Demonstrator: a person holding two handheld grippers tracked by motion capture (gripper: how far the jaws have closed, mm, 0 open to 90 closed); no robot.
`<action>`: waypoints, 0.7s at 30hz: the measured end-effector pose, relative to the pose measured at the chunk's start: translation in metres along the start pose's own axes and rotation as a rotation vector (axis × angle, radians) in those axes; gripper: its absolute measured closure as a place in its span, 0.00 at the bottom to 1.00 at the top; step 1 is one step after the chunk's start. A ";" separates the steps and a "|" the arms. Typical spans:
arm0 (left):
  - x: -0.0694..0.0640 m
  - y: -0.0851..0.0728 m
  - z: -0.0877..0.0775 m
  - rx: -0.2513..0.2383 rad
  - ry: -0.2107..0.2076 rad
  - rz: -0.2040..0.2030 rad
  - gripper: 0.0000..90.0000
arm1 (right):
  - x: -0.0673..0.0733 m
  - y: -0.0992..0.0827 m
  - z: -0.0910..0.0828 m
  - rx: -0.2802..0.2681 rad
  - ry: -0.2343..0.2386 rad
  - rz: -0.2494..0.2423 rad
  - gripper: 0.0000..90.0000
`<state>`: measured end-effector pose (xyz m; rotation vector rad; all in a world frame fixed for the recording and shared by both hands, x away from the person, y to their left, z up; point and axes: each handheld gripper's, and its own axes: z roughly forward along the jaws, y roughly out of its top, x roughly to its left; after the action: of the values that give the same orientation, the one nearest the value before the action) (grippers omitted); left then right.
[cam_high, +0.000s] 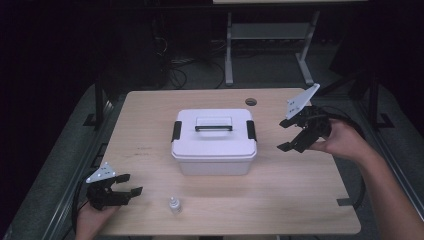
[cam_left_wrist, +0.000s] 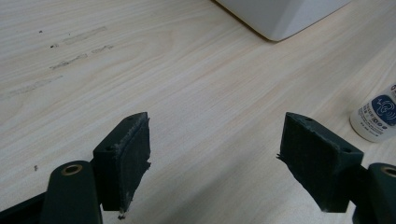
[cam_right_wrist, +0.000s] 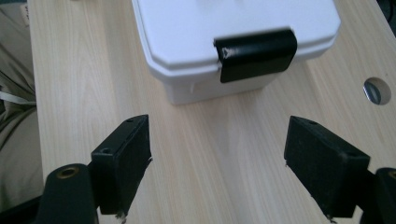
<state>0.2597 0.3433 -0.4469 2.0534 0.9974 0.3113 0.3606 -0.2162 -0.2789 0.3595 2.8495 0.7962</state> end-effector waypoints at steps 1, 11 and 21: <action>0.000 0.000 0.000 0.001 0.000 0.000 0.27 | -0.001 0.003 0.000 -0.001 0.000 -0.002 0.25; 0.000 0.000 -0.001 -0.002 -0.002 -0.001 0.27 | -0.005 0.029 0.009 -0.006 0.025 -0.037 0.25; 0.001 0.000 -0.001 -0.002 -0.001 -0.002 0.27 | -0.007 0.058 0.021 -0.002 0.047 -0.082 0.25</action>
<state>0.2596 0.3443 -0.4470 2.0500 0.9985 0.3102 0.3825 -0.1594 -0.2658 0.2254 2.8854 0.8019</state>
